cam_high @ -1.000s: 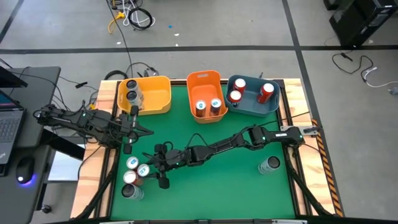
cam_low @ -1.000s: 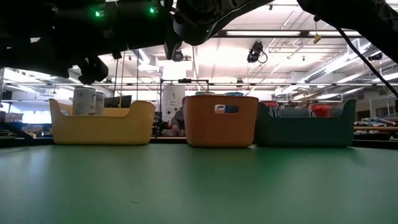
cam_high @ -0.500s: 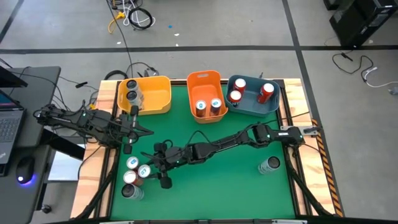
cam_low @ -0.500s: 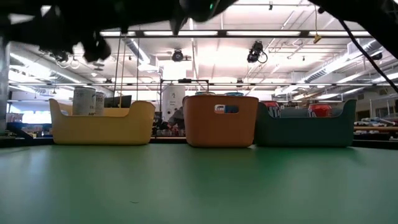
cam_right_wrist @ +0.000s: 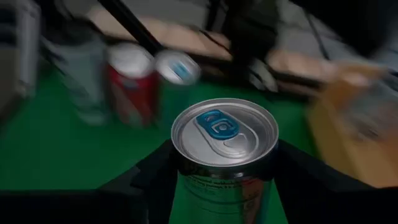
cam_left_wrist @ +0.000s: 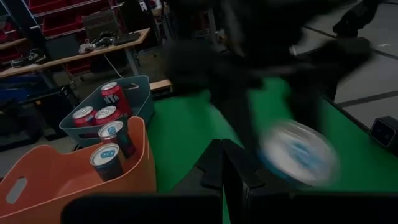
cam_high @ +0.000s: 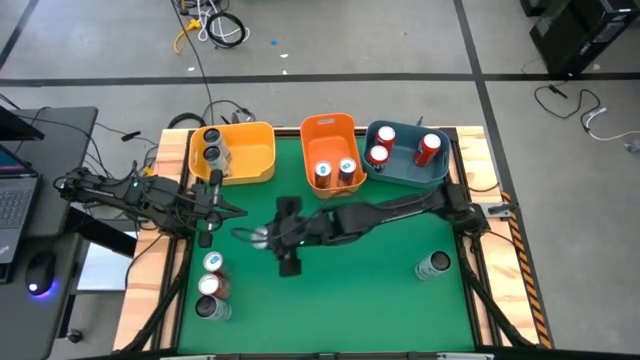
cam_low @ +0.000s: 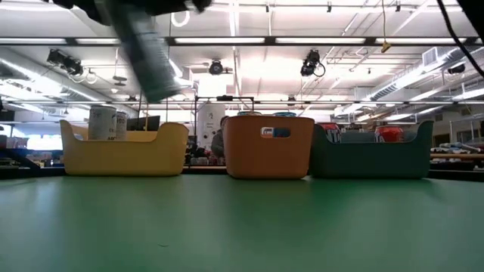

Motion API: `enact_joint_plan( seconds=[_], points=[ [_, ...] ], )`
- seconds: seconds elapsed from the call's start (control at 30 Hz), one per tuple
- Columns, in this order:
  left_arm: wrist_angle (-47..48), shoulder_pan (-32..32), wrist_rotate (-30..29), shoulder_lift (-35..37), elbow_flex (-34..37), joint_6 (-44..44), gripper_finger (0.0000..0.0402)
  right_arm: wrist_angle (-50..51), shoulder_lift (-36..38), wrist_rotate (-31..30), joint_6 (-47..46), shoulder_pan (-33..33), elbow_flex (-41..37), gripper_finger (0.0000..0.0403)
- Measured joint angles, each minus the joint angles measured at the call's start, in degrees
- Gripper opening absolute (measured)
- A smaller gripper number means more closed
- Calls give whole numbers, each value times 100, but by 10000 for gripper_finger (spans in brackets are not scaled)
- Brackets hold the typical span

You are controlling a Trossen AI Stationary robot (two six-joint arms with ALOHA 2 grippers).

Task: Sort soda cans
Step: Put the blue soda can into the orange bin

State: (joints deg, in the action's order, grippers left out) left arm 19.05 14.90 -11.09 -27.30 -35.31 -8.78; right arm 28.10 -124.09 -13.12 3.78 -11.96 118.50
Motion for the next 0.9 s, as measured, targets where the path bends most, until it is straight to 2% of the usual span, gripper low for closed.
enact_joint_plan(
  seconds=[0.27, 0.4, 0.53, 0.7, 0.8, 0.9],
  points=[
    [-70, 2, -2, -1, 0, 2, 1, 2102, 962, -1058, -202, 284, 0, 221],
    [-76, 2, -2, -1, 0, 2, 1, 2710, 1387, -1572, -323, 548, 0, 217],
    [-74, 2, -2, 1, 0, 9, 1, 2927, 1800, -1834, -348, 958, -42, 218],
    [-74, 2, -4, -1, 0, 20, 1, 2387, 2472, -1836, -196, 1695, -697, 216],
    [-74, 2, -4, -1, 0, 20, 1, 1553, 2930, -1587, -110, 2202, -1584, 217],
    [-74, 2, -7, -1, 0, 22, 1, 346, 3396, -1256, -81, 2697, -2815, 217]
  ],
)
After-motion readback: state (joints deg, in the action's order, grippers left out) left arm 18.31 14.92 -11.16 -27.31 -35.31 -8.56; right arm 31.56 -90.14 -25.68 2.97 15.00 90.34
